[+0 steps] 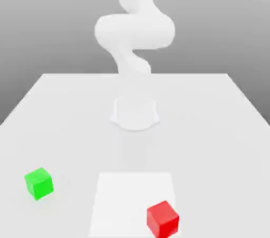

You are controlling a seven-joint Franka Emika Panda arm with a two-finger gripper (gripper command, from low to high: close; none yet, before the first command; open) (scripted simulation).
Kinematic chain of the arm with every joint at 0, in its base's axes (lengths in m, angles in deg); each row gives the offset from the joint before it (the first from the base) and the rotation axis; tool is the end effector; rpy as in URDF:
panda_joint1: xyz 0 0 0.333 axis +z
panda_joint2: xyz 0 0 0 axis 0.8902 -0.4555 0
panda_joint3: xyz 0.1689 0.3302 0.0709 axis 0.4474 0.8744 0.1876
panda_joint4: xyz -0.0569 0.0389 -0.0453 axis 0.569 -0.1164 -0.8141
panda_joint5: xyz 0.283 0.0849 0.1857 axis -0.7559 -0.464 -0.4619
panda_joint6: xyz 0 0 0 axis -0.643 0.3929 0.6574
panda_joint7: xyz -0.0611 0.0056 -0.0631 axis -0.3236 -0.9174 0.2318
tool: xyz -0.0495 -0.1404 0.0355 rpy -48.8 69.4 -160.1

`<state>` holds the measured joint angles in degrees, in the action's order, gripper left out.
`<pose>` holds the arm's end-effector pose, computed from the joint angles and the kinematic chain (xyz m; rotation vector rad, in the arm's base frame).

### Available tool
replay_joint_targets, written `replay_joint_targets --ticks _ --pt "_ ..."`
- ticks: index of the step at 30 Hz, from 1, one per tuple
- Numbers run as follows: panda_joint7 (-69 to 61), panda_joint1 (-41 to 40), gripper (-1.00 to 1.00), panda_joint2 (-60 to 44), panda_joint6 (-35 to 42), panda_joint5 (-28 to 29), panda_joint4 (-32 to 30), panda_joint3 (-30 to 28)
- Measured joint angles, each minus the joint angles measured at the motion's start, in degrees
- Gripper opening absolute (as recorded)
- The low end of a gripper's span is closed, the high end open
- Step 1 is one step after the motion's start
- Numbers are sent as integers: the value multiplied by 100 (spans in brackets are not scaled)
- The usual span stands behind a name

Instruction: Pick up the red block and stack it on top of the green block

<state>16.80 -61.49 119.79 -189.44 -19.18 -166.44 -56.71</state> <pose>0.3261 0.0024 0.6883 -2.5102 0.9892 -0.9443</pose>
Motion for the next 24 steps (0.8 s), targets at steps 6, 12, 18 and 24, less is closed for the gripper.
replay_joint_targets --ticks 6,12,18,24 --pt "-593 287 0 -1283 -472 -137 -199 -128" --pt "-1165 498 0 -2532 -930 -264 -392 -173" --pt "-1672 634 0 -3776 -1391 -300 -587 -125" --pt "-2022 717 0 -5010 -1857 -117 -783 -86"
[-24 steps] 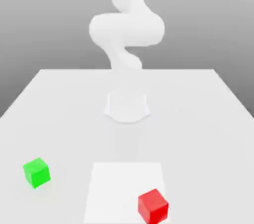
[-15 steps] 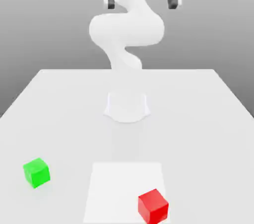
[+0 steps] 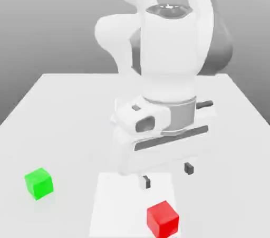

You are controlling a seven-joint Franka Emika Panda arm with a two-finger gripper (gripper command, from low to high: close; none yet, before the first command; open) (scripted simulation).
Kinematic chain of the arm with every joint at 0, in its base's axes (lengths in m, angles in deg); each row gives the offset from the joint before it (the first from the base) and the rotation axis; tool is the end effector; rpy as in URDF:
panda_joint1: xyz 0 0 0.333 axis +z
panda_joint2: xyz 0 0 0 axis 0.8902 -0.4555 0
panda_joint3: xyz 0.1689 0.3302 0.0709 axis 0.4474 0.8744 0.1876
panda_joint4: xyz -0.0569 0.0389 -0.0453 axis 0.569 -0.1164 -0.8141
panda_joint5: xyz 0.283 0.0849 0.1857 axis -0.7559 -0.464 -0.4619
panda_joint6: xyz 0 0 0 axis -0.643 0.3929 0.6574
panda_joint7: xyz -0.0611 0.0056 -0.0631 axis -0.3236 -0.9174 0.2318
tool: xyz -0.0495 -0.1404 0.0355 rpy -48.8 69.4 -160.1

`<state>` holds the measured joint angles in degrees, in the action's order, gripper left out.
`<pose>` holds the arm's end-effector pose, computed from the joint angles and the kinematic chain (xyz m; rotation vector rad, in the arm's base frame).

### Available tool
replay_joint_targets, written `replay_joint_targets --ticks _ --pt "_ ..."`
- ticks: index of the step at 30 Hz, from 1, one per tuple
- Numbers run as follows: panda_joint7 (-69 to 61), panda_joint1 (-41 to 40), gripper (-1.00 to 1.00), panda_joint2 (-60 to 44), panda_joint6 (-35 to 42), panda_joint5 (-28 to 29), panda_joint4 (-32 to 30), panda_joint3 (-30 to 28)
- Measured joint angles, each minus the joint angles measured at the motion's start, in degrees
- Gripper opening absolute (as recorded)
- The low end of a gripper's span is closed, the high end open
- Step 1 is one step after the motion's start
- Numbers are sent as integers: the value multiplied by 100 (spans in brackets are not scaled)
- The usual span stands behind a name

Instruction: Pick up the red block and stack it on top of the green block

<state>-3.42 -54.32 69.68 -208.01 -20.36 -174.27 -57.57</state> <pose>0.4756 0.0582 0.2904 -3.0848 0.4795 -0.0586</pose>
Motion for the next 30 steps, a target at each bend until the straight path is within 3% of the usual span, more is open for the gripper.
replay_joint_targets --ticks 5,6,13,18,30 --pt "-89 -8 0 -1034 -735 39 69 36" --pt "-99 -16 -100 -1223 -893 28 97 46" --pt "-95 -21 -100 -1261 -919 34 102 52" --pt "-48 -27 -100 -398 -199 74 -42 0" --pt "892 -1416 -100 485 72 -62 -666 -1449"
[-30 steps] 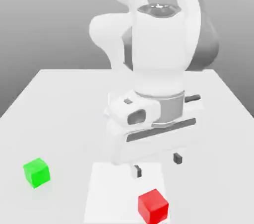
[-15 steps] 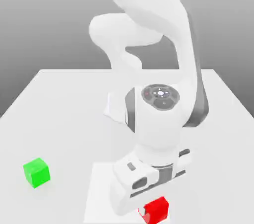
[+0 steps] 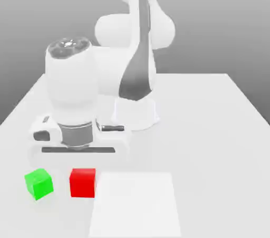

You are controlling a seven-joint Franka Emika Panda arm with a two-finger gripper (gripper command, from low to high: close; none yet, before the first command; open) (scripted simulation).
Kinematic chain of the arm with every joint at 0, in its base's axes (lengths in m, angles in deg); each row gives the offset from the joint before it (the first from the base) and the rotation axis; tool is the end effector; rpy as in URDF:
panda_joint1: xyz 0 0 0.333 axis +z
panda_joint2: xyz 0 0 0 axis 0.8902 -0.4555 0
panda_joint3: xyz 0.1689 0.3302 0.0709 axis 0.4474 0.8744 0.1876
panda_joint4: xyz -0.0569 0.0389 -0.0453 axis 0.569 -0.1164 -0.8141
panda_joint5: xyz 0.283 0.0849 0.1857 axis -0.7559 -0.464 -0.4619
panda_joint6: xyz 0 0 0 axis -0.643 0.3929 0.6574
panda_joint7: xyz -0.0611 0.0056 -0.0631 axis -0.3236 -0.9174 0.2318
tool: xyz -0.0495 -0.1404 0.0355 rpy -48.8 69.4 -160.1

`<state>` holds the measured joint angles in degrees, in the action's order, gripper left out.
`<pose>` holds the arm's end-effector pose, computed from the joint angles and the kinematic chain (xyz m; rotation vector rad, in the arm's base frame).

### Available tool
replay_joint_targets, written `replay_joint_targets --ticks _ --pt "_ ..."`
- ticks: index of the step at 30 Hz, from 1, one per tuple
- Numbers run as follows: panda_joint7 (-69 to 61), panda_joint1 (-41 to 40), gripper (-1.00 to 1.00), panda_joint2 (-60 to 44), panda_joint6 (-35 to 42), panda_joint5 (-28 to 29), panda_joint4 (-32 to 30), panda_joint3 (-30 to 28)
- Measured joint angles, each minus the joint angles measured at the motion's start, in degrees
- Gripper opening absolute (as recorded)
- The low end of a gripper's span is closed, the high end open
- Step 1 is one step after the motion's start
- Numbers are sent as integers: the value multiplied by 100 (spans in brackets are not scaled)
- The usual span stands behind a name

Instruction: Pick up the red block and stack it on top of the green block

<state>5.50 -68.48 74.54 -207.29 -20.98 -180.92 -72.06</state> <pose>0.4028 -0.1607 0.2913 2.7732 -1.4674 0.0019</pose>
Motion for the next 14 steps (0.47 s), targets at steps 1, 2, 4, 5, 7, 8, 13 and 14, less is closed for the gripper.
replay_joint_targets --ticks 1,2,4,5,7,8,13,14 --pt "100 -167 -100 69 16 15 -53 -111" --pt "212 -339 -100 139 30 43 -106 -203" --pt "439 -676 -100 280 60 108 -213 -367" --pt "556 -852 -100 351 75 144 -266 -438" --pt "494 -964 -100 142 -148 -39 -294 -386" --pt "398 -983 -100 -36 -311 -189 -291 -320" --pt "46 -1169 100 -629 -841 -692 -262 -27" --pt "46 -1169 100 -629 -841 -692 -262 -27"
